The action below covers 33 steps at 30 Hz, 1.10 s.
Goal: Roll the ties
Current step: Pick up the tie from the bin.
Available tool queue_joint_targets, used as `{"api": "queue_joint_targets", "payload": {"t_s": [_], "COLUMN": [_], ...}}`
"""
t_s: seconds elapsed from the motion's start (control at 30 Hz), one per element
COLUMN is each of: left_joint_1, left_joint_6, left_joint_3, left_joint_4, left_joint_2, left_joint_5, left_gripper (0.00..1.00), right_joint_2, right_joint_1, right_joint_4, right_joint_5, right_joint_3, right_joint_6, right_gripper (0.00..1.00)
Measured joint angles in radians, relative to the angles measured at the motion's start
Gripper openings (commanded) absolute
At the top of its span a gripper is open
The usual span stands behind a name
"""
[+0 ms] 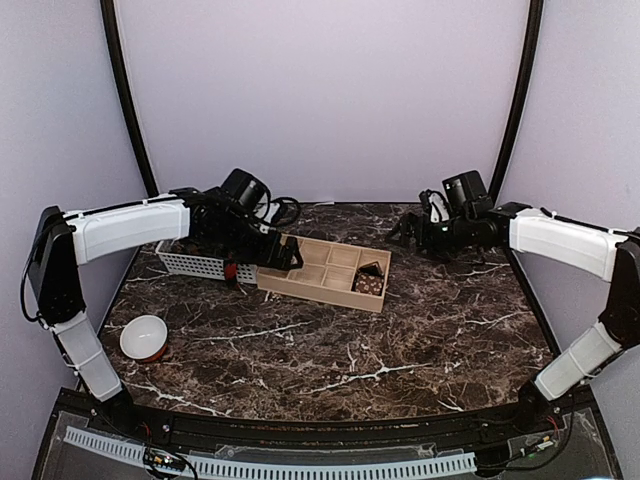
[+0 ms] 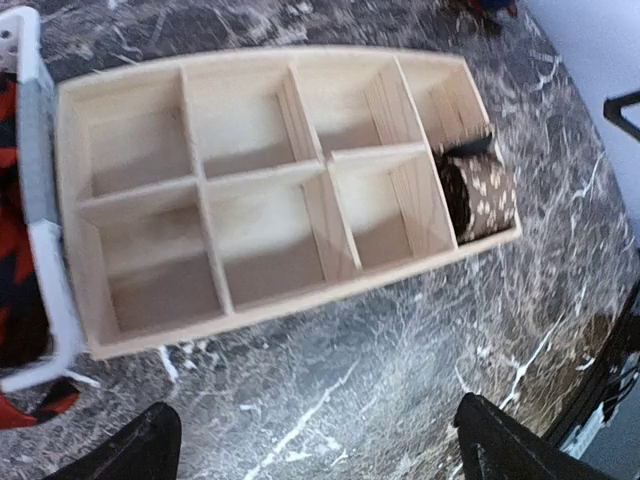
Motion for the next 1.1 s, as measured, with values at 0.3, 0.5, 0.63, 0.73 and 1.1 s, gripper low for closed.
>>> {"api": "queue_joint_targets", "payload": {"t_s": [0.3,0.5,0.63,0.73,1.1], "left_joint_1": [0.364,0.525,0.595,0.622,0.618], "left_joint_6": [-0.008,-0.003,-0.011,-0.009,0.022], "left_joint_3": [0.077,0.209,0.256,0.287,0.35], "left_joint_4": [-0.001,-0.037,-0.061,-0.081,-0.125], "left_joint_2": [0.003,0.071,0.159,0.238,0.37], "left_joint_5": [-0.044,-0.14,-0.145,-0.146,-0.151], "left_gripper": [0.99,0.92,0.86,0.81,0.24], "right_joint_2": [-0.009,-0.065,-0.085,-0.09,-0.116], "right_joint_1": [-0.031,-0.129,-0.165,-0.164,-0.164], "right_joint_4": [-0.073,-0.05,-0.043,-0.042,-0.032], "right_joint_5": [0.175,0.148,0.118,0.106,0.102], "right_joint_3": [0.153,0.052,-0.012,-0.025,-0.056], "right_joint_6": [-0.057,0.017,0.063,0.086,0.167], "right_gripper": [0.98,0.98,0.98,0.98,0.98]}}
